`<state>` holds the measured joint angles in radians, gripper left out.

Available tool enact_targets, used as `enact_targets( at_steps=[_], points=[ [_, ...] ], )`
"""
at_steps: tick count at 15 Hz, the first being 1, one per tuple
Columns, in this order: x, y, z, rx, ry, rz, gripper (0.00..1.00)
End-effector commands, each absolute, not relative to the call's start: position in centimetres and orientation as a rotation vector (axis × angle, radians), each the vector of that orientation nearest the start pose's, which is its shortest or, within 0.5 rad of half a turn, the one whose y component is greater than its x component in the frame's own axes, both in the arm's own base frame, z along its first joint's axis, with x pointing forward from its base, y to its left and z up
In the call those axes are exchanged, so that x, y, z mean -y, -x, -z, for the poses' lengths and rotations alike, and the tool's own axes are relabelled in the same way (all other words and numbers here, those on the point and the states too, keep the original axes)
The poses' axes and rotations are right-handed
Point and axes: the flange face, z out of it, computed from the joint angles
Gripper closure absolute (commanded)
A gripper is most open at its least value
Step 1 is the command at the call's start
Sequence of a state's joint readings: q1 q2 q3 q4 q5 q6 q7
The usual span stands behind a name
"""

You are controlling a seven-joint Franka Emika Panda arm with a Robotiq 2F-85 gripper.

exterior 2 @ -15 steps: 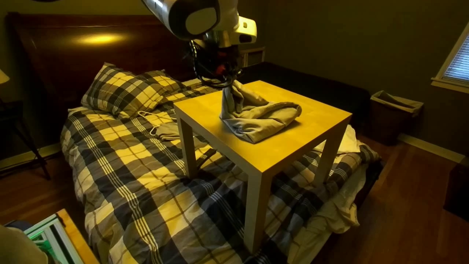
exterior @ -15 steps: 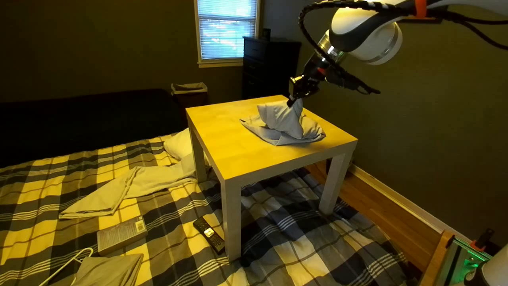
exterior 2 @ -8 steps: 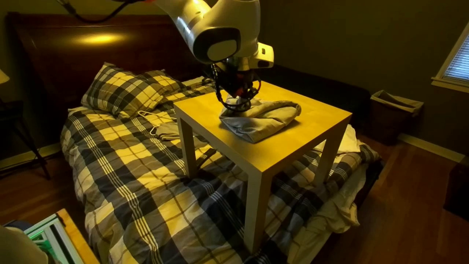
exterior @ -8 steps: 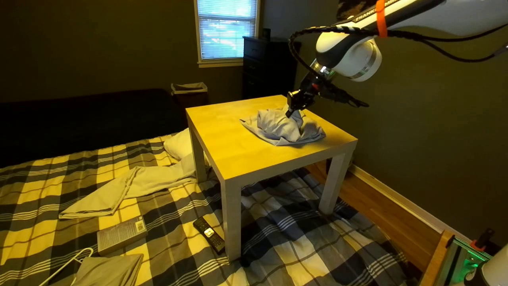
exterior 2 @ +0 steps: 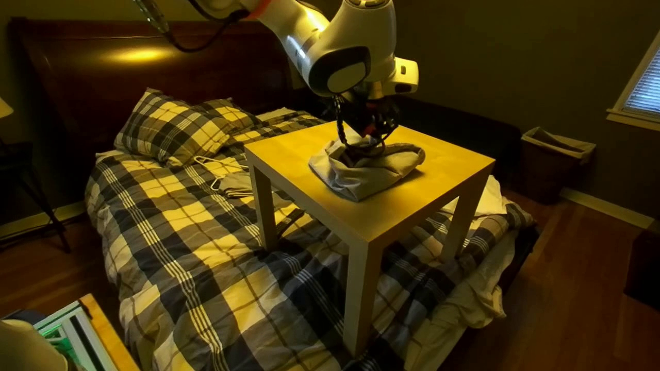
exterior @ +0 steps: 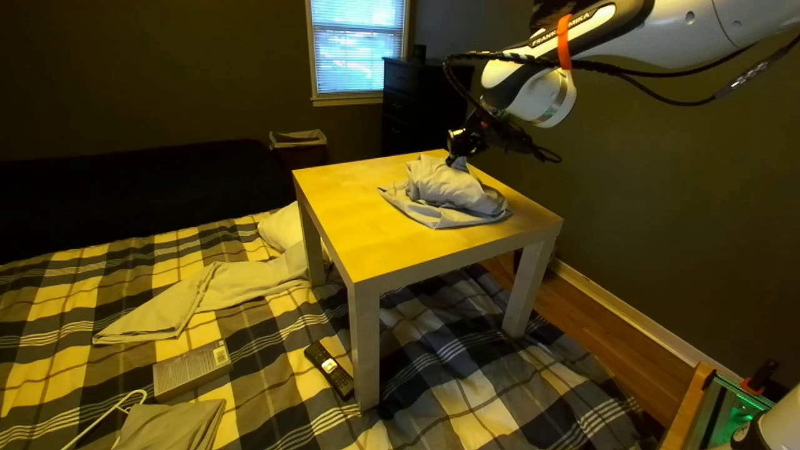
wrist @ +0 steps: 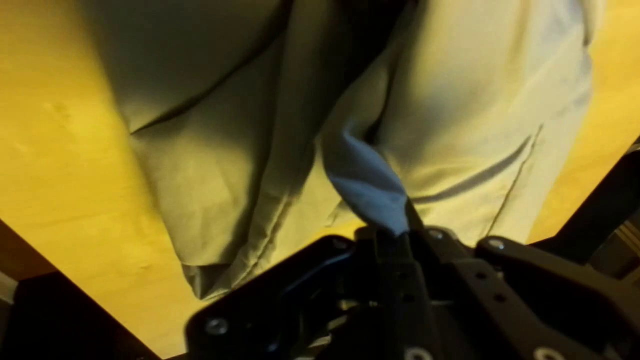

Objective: Fold the cloth on the table and then put it on the bed

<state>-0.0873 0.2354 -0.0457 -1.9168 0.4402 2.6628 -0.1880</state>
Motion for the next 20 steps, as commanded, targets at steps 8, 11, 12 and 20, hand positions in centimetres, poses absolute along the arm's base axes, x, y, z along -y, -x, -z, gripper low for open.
enact_targets(
  at_steps=[8,11,12,20],
  points=[
    [10.4,-65.5,-37.0,-0.473,2.876,0.629,0.71],
    [10.6,-63.6,-41.3,-0.536,2.881,0.459,0.5],
    [11.0,-62.9,-43.2,-0.583,2.884,0.436,0.44],
    [17.0,-60.2,-48.4,-0.611,2.912,0.24,0.0]
  ],
)
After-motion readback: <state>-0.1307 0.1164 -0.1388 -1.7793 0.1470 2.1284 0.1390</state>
